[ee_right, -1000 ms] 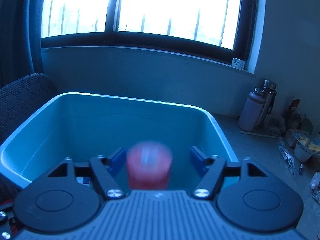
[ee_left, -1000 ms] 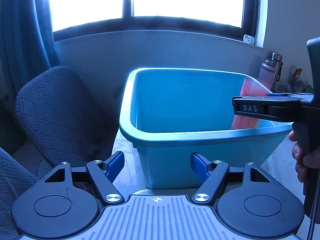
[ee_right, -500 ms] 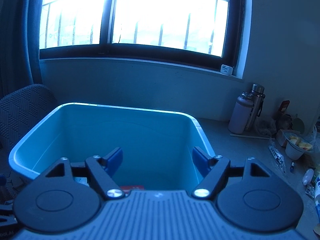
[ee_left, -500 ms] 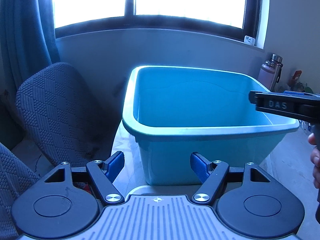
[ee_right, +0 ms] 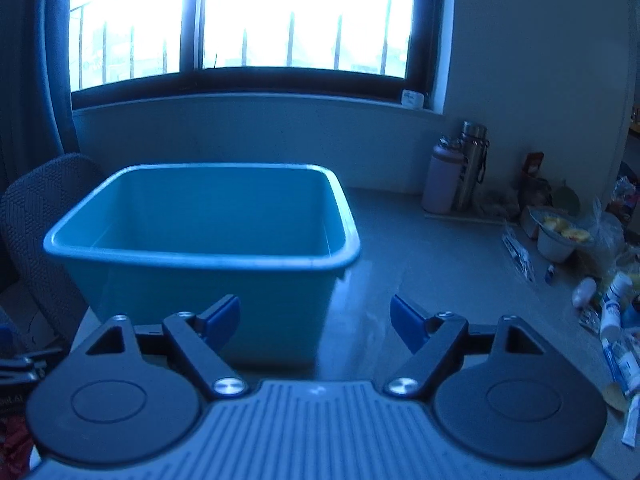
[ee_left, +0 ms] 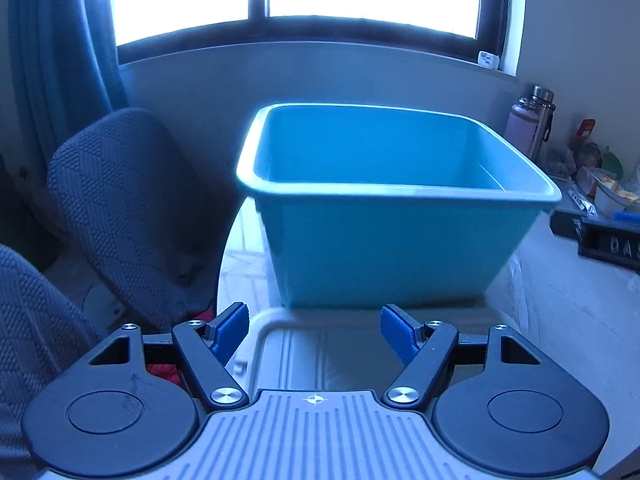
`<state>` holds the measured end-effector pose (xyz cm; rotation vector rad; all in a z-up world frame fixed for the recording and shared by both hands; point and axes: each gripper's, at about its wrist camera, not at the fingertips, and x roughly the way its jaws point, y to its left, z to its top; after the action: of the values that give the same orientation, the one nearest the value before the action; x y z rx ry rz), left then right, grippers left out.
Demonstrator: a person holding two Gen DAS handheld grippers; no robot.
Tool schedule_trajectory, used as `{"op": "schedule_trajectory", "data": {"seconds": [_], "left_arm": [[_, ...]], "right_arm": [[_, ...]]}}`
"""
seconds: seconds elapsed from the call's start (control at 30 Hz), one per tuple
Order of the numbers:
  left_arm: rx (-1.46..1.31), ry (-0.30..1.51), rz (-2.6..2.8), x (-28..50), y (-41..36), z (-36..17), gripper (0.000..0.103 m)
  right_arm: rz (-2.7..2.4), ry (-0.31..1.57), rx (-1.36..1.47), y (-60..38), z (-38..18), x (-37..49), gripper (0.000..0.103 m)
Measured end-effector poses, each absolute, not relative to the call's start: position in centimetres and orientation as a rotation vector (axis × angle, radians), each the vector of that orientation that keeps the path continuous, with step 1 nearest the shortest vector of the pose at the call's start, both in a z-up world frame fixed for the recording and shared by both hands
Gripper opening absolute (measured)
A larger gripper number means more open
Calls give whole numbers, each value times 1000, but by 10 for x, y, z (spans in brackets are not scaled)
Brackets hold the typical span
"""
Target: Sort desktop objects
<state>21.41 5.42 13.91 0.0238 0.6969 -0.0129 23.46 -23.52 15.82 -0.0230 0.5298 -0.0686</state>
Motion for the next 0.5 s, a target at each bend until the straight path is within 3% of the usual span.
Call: {"op": "schedule_trajectory", "data": {"seconds": [0.5], "left_arm": [[25,767,25,144,44,107,75]], "right_arm": [[-71,653,6,-251,111,167,82]]}}
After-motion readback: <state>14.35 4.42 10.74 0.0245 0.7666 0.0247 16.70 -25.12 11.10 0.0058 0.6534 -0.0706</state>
